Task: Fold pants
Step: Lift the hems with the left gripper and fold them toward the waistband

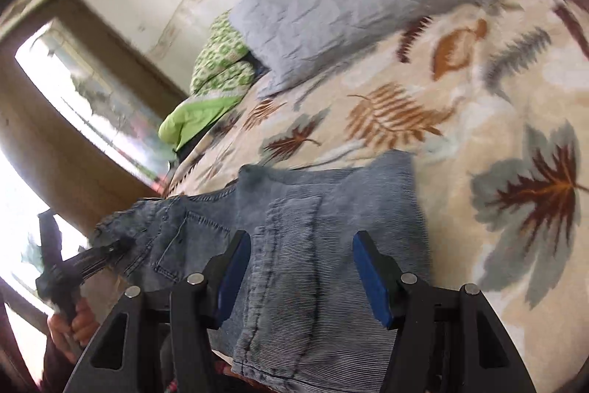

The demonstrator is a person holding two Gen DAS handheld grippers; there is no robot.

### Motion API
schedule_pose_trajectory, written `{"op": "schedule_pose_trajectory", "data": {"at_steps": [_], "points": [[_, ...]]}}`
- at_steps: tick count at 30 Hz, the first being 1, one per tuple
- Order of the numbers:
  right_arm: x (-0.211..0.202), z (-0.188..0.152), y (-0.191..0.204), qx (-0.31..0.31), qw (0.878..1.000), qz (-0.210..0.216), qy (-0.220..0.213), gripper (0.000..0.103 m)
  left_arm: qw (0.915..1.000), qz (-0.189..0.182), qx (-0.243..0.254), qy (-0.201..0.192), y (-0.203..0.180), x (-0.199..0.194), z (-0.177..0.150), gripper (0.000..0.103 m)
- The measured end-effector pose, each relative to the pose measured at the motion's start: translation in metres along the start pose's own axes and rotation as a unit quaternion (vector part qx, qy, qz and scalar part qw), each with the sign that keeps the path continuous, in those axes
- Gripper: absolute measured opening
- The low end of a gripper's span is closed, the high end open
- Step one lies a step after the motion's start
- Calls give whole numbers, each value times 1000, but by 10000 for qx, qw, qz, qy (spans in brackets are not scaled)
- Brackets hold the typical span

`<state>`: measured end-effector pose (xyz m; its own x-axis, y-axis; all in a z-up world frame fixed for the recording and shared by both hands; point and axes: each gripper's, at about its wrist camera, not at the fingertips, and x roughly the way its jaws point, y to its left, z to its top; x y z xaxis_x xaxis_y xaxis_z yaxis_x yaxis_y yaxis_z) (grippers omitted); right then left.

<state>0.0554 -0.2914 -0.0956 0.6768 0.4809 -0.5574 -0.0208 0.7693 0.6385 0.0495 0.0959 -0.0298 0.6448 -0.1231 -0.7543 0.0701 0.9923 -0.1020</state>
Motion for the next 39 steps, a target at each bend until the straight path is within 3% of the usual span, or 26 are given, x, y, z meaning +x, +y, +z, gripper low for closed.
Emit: {"op": "schedule_pose_trajectory", "data": {"at_steps": [5, 11, 15, 18, 20, 24, 29, 33, 39], "points": [[-21, 6, -35, 564, 9981, 32, -249, 61, 9962, -453, 719, -204, -68, -24, 4, 13], [-48, 10, -64, 900, 9943, 42, -567, 61, 9801, -1218, 1565, 25, -161, -29, -18, 13], [-59, 14, -74, 968, 9925, 16, -740, 61, 9632, -1420, 2214, 557, -223, 9, -55, 14], [-67, 16, -84, 1094, 9900, -33, -886, 61, 9458, -1265, 2636, 1417, -253, 63, -93, 15], [-69, 18, -88, 1095, 9894, -143, -941, 61, 9421, -1115, 2816, 1437, -259, 73, -109, 16], [-63, 19, -80, 900, 9925, -43, -829, 61, 9477, -1409, 2632, 1127, -248, 49, -95, 16], [-32, 16, -63, 690, 9970, 23, -353, 61, 9585, -1471, 2315, 775, -225, 29, -63, 16], [-6, 7, -28, 86, 9999, 99, -45, 36, 9663, -1533, 1963, 645, -198, 23, -42, 16], [54, -23, 27, -538, 9935, 416, 910, 36, 9728, -1617, 1580, 504, -162, 22, -12, 15]]}}
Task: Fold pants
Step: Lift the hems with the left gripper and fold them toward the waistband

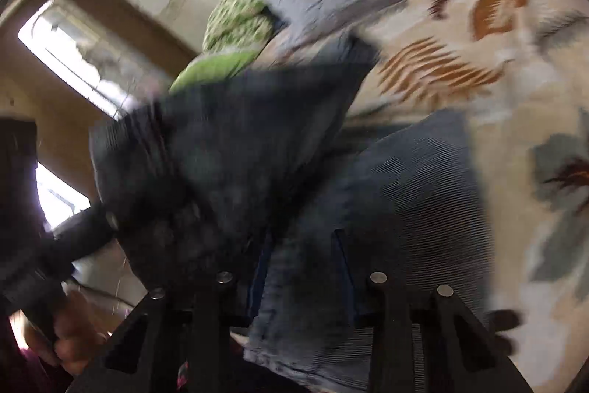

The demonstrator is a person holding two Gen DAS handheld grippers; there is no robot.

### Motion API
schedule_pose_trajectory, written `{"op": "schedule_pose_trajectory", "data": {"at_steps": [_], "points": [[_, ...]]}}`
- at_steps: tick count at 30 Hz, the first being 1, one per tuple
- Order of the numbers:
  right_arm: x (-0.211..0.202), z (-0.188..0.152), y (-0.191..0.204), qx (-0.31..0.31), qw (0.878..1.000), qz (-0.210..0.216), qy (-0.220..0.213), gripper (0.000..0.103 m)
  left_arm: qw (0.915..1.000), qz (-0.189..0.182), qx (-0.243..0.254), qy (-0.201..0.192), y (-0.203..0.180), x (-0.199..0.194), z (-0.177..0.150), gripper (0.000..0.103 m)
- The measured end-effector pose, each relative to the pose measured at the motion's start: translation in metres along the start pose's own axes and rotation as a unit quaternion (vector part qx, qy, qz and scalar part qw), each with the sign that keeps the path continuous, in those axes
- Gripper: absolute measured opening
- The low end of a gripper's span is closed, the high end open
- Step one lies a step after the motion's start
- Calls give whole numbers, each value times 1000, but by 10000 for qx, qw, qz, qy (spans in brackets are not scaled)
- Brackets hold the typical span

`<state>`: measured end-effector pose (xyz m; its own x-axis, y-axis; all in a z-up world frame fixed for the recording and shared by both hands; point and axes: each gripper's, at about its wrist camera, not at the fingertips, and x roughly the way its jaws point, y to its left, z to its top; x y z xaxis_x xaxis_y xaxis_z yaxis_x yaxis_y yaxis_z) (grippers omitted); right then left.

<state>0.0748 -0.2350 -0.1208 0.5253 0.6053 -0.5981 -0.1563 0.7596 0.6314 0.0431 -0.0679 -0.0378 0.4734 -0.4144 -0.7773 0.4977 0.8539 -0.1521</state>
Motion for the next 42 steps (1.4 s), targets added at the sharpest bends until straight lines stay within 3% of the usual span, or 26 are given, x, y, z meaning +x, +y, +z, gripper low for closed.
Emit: {"op": "schedule_pose_trajectory", "data": {"at_steps": [4, 8, 9, 12, 16, 19, 23, 30, 39, 42], "points": [[39, -5, 22, 84, 9958, 811, 405, 36, 9998, 62, -64, -185, 11, -17, 3, 15], [81, -12, -4, 1255, 9757, 1572, 867, 34, 9997, 141, -193, -84, 20, -13, 0, 15], [90, -15, -7, 1285, 9749, 1495, 1035, 25, 9996, 101, -244, -23, 22, -10, -1, 15], [90, -18, 3, 890, 9841, 1116, 1061, 25, 9997, 128, -221, 11, 20, -8, -3, 15], [82, -22, -1, 1002, 9827, 1236, 949, 28, 10000, -16, -26, 51, 3, -8, -5, 15], [55, -17, -6, 976, 9837, 1475, 332, 29, 9998, -80, 157, 51, -13, -9, -7, 15], [28, -18, -14, 980, 9779, 1845, -44, 29, 9988, -342, 257, 224, -34, -3, -8, 15], [8, -40, -39, 967, 9798, 1749, 20, 27, 9949, -699, 246, 679, -56, 30, -21, 15], [-10, -70, -55, 496, 9924, 1027, 470, 27, 9880, -895, 80, 1253, -58, 69, -43, 14], [-18, -62, -61, 275, 9954, 585, 710, 28, 9865, -936, -43, 1345, -48, 70, -45, 15]]}}
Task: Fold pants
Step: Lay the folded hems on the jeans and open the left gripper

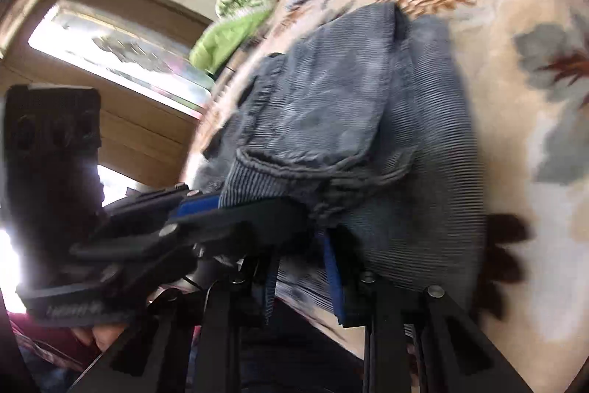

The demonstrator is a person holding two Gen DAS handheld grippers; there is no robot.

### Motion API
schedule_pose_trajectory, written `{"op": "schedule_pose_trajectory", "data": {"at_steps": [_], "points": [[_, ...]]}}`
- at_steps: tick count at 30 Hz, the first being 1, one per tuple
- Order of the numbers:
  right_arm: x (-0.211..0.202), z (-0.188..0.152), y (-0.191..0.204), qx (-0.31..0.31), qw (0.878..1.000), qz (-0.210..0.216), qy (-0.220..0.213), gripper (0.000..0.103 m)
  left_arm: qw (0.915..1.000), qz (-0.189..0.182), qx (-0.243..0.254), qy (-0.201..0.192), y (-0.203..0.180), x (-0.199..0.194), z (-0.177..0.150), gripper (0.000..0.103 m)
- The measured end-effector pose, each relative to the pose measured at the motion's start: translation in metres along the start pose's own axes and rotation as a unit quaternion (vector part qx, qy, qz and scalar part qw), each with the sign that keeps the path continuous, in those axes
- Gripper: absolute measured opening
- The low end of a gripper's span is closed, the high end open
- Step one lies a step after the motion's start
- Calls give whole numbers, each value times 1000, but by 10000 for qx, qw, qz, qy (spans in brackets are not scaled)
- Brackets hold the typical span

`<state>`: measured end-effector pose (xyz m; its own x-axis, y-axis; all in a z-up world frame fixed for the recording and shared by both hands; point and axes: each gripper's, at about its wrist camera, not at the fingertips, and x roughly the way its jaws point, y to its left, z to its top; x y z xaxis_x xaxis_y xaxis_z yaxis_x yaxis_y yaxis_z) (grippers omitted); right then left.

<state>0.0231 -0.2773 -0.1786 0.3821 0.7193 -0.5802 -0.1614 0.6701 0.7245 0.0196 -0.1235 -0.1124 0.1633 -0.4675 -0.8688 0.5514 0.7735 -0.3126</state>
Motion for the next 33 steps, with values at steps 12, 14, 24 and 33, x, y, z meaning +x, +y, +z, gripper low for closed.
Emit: {"op": "schedule_pose_trajectory", "data": {"at_steps": [12, 14, 24, 33], "points": [[-68, 84, 9, 20, 9818, -890, -1675, 81, 9892, 763, 938, -832, -6, -50, -15, 58], [-57, 99, 16, 10, 9822, -850, -1676, 81, 9857, 1168, 909, -811, 4, -44, -17, 58], [10, 146, 5, 66, 9848, -1371, -1066, 46, 9917, 1135, 499, -340, 46, -13, -28, 58], [23, 141, -8, -71, 9690, -2317, -853, 21, 9887, 1269, 699, -396, 40, 7, -29, 59]]}}
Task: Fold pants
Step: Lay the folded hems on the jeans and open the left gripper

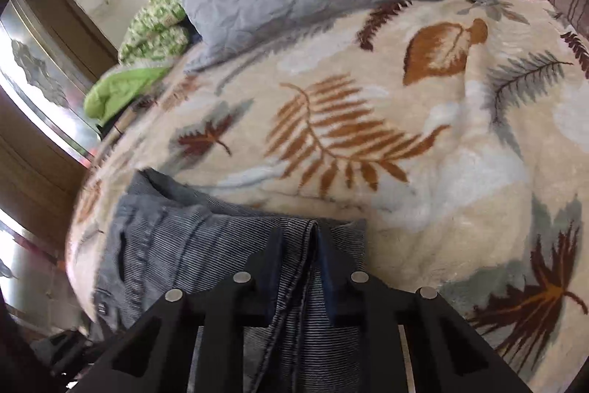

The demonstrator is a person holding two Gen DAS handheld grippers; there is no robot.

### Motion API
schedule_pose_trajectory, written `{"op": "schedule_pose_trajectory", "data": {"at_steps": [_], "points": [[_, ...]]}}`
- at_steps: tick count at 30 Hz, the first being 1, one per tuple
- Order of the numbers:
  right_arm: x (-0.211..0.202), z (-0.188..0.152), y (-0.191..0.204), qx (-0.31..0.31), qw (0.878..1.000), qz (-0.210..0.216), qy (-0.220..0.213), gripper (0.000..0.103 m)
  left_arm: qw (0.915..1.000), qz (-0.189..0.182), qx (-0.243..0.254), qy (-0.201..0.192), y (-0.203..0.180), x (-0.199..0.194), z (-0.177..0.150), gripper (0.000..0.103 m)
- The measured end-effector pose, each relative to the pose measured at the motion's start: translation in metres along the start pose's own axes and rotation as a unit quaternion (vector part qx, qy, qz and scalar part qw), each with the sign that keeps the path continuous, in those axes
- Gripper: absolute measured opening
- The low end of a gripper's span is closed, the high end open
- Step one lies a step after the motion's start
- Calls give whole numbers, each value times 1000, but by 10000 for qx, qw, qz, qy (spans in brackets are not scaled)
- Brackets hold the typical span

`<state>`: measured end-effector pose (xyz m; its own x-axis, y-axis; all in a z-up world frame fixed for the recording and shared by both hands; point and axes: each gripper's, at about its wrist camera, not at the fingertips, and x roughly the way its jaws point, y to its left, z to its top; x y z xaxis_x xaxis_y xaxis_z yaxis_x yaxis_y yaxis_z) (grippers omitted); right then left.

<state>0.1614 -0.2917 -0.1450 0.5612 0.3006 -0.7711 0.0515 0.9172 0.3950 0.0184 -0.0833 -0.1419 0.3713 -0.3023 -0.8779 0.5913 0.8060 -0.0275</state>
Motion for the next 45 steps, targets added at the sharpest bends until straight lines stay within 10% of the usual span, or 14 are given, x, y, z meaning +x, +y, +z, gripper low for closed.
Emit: {"op": "schedule_pose_trajectory", "data": {"at_steps": [8, 14, 28, 45], "points": [[-23, -1, -11, 420, 9981, 391, -236, 21, 9968, -455, -650, -54, 25, -31, 12, 61], [-70, -12, 4, 28, 9924, 860, -879, 23, 9960, 172, -651, -591, 34, -72, 10, 65], [-28, -48, 44, -811, 9956, 476, 57, 23, 9954, 791, -369, 386, 29, -11, -14, 71], [-89, -80, 45, -813, 9944, 596, -304, 23, 9930, 792, -878, 51, 60, -43, -4, 71]]}}
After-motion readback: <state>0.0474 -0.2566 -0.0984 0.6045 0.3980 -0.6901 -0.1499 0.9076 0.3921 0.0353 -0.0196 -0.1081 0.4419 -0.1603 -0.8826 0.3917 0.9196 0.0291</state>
